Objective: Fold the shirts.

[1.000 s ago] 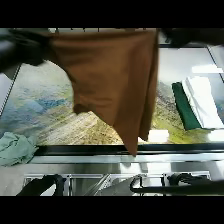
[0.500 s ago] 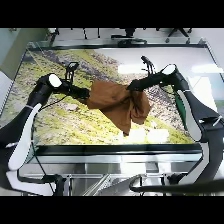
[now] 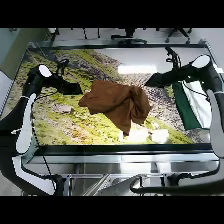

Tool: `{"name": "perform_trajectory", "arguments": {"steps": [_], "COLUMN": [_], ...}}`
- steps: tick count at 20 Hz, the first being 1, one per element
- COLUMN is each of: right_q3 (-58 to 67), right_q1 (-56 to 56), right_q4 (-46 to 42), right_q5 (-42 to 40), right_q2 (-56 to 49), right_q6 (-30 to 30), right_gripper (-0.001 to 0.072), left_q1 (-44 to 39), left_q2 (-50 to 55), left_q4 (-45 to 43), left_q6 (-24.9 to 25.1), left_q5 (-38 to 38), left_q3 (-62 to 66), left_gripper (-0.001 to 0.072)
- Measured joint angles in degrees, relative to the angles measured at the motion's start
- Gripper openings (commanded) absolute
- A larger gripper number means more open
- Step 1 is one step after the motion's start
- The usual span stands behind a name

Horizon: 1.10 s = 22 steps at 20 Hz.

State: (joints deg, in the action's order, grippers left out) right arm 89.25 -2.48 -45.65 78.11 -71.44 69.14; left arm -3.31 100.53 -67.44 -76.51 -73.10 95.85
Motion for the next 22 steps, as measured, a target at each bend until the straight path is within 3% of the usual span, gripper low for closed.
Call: {"name": "perform_trajectory", "arguments": {"steps": [4,7,15,16,17,19,22], "right_q3": [-21.97,-35.65,-44.68,-44.59,-44.37,-43.78,-42.47], "right_q1": [3.69,9.18,21.81,22.43,22.91,23.41,23.74], "right_q4": [-1.75,-0.33,9.25,11.13,12.17,13.22,14.29], "right_q5": [-4.79,-12.59,-28.65,-29.7,-31.04,-32.7,-34.05], "right_q2": [10.27,13.33,7.39,6.45,5.6,4.55,4.07], "right_q6": [2.64,3.37,0.39,-1.01,-2.38,-4.5,-6.29], "right_gripper": [0.0579,0.0578,0.0562,0.0428,0.0203,0.0037,0.0023], "left_q1": [-0.2,-0.33,-0.37,-0.42,-0.46,-0.46,-0.85], "left_q2": [0.28,0.33,0.37,0.37,0.37,0.37,0.9], "left_q4": [1.38,6.08,12.59,12.9,13.0,13.31,13.53], "left_q6": [-0.44,-0.42,0.04,0.07,0.09,0.11,0.24], "left_q5": [-2.21,1.4,10.78,11.5,12.07,12.87,13.92], "left_q3": [-5.25,-9.97,-13.22,-13.31,-13.35,-13.42,-13.44], "left_gripper": [0.0485,0.0485,0.0485,0.0485,0.0484,0.0484,0.0482]}}
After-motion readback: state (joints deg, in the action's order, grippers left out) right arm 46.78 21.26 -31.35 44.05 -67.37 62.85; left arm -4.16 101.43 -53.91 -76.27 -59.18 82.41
